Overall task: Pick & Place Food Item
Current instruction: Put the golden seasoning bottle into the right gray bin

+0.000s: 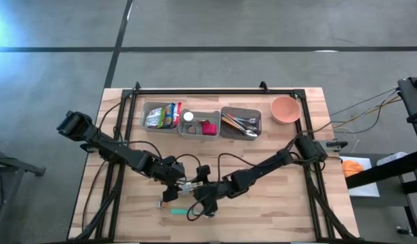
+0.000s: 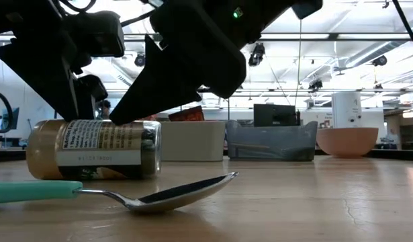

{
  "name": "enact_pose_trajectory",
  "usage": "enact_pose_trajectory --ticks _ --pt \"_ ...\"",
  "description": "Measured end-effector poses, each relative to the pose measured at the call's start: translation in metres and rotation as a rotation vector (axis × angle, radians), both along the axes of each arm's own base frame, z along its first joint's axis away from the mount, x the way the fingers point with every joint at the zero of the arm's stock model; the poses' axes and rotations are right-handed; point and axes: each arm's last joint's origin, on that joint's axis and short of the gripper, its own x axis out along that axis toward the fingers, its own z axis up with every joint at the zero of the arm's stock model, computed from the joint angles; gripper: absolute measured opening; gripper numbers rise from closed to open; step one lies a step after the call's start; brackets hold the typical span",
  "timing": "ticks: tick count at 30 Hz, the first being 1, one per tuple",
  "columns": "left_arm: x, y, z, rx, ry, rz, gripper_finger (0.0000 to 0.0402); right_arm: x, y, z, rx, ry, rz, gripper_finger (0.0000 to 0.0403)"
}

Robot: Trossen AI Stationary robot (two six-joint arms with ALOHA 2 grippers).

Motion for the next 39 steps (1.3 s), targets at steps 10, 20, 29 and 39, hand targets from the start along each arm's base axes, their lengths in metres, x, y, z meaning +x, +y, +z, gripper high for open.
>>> enact_pose_trajectory --ticks 10,20,29,39 --pt "0.0 0.0 0.0 -0.009 0.009 -0.013 0.0276 0.004 -0.017 -0.004 0.148 0.069 -0.008 0.026" --pt "-0.001 0.0 0.0 -0.008 0.01 -0.012 0.0276 0.004 -0.025 -0.009 0.192 0.088 -0.06 0.026" --pt "-0.001 -0.001 0.0 -0.023 0.018 -0.013 0.0276 0.0 -0.028 -0.015 0.199 0.1 -0.082 0.026" --pt "0.0 -0.004 0.012 -0.089 0.081 -0.03 0.0276 -0.007 -0.03 -0.022 0.234 0.164 -0.155 0.0261"
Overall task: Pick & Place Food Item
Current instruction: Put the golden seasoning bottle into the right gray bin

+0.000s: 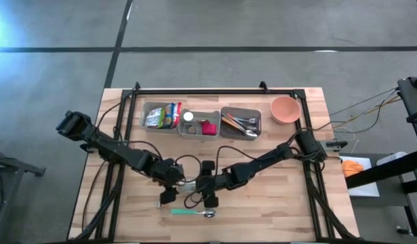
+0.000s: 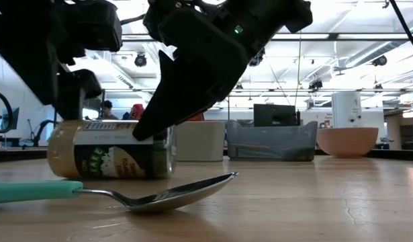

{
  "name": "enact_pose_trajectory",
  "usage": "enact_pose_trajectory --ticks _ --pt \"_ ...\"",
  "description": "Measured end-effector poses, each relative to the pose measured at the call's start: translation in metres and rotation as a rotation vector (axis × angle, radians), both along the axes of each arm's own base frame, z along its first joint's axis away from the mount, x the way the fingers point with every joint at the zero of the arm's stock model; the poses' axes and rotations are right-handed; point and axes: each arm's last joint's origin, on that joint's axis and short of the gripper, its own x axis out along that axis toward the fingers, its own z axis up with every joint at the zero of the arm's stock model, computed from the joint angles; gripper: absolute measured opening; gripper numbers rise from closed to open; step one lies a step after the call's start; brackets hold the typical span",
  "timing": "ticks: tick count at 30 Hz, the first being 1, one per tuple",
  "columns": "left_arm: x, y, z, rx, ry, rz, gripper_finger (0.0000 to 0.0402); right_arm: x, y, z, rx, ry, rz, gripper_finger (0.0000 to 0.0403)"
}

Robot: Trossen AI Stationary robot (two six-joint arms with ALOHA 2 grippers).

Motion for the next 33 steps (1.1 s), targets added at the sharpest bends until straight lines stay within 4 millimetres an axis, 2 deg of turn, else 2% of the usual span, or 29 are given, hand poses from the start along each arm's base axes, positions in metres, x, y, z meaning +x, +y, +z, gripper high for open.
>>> enact_pose_trajectory --ticks 14,27,30,33 --pt "-0.006 -0.001 -0.003 -0.018 0.073 -0.002 0.0276 -0.007 0.0 -0.004 -0.001 0.076 -0.034 0.0261" --pt "-0.008 0.0 -0.004 -0.025 0.094 0.028 0.0276 -0.013 0.0 0.003 -0.028 0.205 -0.07 0.026" --pt "-0.007 0.0 -0.004 -0.029 0.096 0.038 0.0276 -0.012 0.001 0.006 -0.036 0.212 -0.073 0.0246" --pt "-0.008 0.0 -0.004 -0.029 0.096 0.038 0.0276 -0.012 0.001 0.009 -0.045 0.216 -0.074 0.0214"
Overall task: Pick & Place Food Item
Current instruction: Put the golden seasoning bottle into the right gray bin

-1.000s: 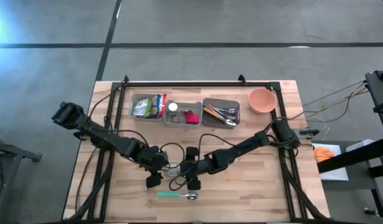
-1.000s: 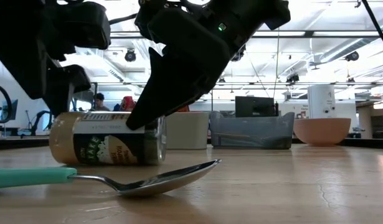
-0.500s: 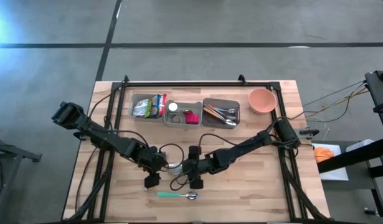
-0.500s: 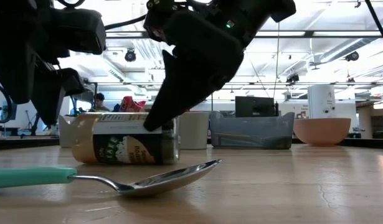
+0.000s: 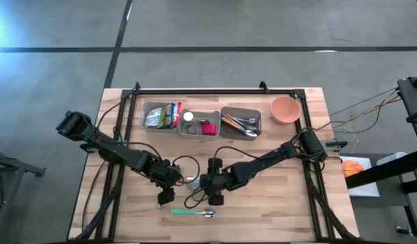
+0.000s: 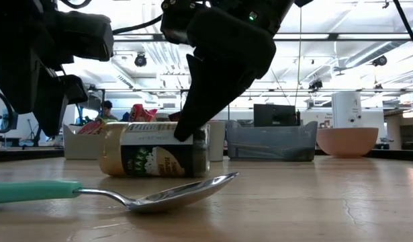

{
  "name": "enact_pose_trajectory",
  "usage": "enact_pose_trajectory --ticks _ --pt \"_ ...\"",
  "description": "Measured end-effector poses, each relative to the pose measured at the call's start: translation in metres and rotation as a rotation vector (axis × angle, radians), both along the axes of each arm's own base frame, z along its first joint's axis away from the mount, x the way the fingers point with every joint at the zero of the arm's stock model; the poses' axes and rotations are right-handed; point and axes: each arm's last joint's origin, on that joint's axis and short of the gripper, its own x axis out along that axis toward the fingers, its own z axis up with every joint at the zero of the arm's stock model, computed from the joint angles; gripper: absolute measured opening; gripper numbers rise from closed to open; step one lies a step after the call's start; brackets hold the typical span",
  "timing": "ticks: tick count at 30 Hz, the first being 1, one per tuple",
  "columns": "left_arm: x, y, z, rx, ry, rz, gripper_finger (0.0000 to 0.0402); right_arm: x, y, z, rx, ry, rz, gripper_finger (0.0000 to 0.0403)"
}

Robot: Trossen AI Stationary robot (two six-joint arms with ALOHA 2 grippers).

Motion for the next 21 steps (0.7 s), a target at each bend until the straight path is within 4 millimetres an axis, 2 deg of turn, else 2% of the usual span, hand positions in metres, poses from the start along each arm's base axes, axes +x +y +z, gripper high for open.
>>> enact_pose_trajectory --ticks 4,10,21 --pt "0.0 0.0 0.0 0.0 0.0 0.0 0.0276 0.0001 -0.0004 0.0019 -0.007 -0.001 -0.004 0.0175" --pt "0.0 0.0001 0.0 0.002 0.0 0.001 0.0276 0.0002 -0.0001 0.0028 -0.005 -0.004 -0.003 0.0137" --pt "-0.0001 0.0 0.0 0.0 0.001 0.0 0.0276 -0.0007 -0.0006 0.0102 0.002 -0.023 -0.003 0.0132"
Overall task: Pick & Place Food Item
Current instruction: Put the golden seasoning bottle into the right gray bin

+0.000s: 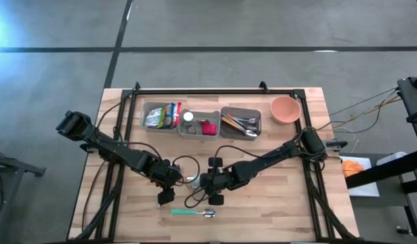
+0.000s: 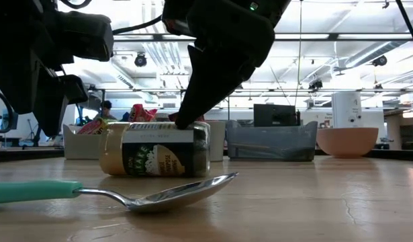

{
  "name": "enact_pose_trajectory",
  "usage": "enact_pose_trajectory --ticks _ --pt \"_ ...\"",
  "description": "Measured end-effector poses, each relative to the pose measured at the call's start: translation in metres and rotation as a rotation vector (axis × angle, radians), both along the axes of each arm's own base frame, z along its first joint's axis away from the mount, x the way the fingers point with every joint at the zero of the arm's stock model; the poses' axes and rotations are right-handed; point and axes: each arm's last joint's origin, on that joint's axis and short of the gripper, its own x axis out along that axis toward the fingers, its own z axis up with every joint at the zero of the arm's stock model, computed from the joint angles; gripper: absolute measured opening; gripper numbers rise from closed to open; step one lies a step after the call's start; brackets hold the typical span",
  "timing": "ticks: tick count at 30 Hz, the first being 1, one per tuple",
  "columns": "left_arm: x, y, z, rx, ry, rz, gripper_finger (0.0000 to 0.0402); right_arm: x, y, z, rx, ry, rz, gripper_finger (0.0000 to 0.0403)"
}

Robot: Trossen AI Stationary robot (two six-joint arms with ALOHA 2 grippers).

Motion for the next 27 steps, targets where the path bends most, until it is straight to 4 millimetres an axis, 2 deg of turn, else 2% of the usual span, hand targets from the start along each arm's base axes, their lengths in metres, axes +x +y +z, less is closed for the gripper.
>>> enact_pose_trajectory --ticks 6,15,21,27 --pt "0.0 0.0 0.0 0.0 0.0 0.0 0.0276 0.0 0.0 0.01 0.016 -0.042 -0.003 0.0132" --pt "-0.001 -0.001 0.0 -0.001 0.001 -0.006 0.0276 0.003 -0.003 0.011 -0.078 -0.101 -0.062 0.0132" --pt "-0.001 -0.002 0.0 -0.003 0.004 -0.015 0.0276 0.002 0.002 0.011 -0.085 -0.086 0.021 0.0132" --pt "-0.002 -0.003 0.0 -0.007 0.006 -0.02 0.0276 0.003 0.007 0.013 0.004 -0.078 0.107 0.0148"
